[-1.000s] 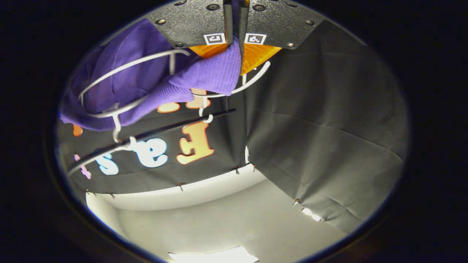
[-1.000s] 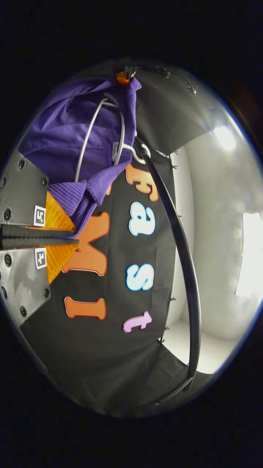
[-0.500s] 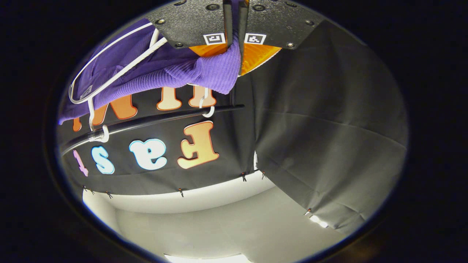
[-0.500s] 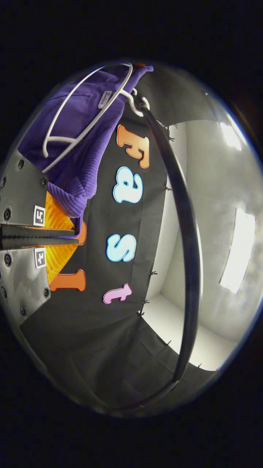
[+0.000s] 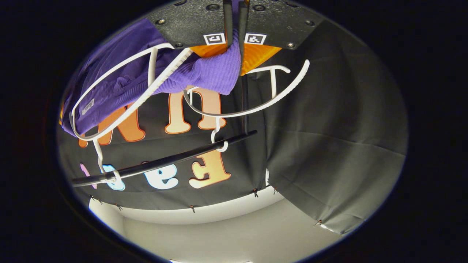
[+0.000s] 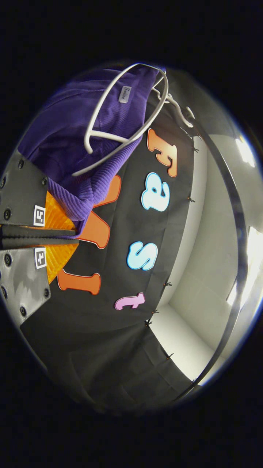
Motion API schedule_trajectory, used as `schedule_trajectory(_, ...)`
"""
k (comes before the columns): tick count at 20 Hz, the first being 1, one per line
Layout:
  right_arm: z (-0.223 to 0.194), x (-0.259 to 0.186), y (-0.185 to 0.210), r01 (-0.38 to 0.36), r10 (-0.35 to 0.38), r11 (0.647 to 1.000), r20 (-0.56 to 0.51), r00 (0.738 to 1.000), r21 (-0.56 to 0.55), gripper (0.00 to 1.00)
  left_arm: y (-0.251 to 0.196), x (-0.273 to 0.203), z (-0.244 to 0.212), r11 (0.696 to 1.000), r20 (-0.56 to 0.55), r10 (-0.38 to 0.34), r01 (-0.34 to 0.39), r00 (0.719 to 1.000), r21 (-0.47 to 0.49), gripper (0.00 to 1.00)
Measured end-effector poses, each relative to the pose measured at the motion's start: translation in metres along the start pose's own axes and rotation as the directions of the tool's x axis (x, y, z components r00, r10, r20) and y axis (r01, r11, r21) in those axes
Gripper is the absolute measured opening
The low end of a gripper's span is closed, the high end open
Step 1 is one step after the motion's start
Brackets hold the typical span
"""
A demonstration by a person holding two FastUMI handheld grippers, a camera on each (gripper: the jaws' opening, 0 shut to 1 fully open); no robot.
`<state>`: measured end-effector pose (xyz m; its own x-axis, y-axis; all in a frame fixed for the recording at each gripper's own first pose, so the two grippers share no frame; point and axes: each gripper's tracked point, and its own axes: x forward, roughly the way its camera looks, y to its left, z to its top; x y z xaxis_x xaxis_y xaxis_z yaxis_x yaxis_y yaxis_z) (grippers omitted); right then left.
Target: Grasp the clothes on the hanger with both hands and then place them into the laundry hamper below.
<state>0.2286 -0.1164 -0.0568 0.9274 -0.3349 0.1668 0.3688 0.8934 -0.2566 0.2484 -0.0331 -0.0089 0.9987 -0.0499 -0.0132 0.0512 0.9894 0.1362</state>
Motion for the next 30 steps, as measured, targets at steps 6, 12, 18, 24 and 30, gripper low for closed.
schedule_trajectory(6, -0.003, 0.008, 0.017, -0.042, 0.041, 0.996, -0.01, 0.999, -0.074, 0.08, 0.01, -0.004, -0.056, 0.997, -0.117, 0.0, -0.009, 0.993, -0.077, 0.08)
schedule_trajectory(12, -0.046, -0.006, 0.009, -0.072, 0.068, 0.996, -0.08, 0.994, -0.046, 0.08, -0.007, -0.066, -0.125, 0.998, -0.217, -0.022, 0.008, 0.976, -0.064, 0.06)
schedule_trajectory(18, -0.025, -0.063, -0.021, -0.114, 0.111, 0.993, -0.056, 0.992, -0.043, 0.08, 0.002, -0.11, -0.119, 0.995, -0.241, -0.074, 0.055, 0.968, -0.086, 0.06)
schedule_trajectory(24, 0.01, -0.124, -0.041, -0.212, 0.212, 0.977, -0.052, 0.976, -0.003, 0.08, 0.018, -0.161, -0.082, 0.993, -0.194, -0.067, 0.045, 0.979, -0.113, 0.06)
schedule_trajectory(30, 0.025, -0.163, -0.029, -0.284, 0.3, 0.943, -0.072, 0.951, 0.172, 0.07, 0.006, -0.193, -0.082, 0.989, -0.197, -0.091, 0.067, 0.976, -0.129, 0.06)
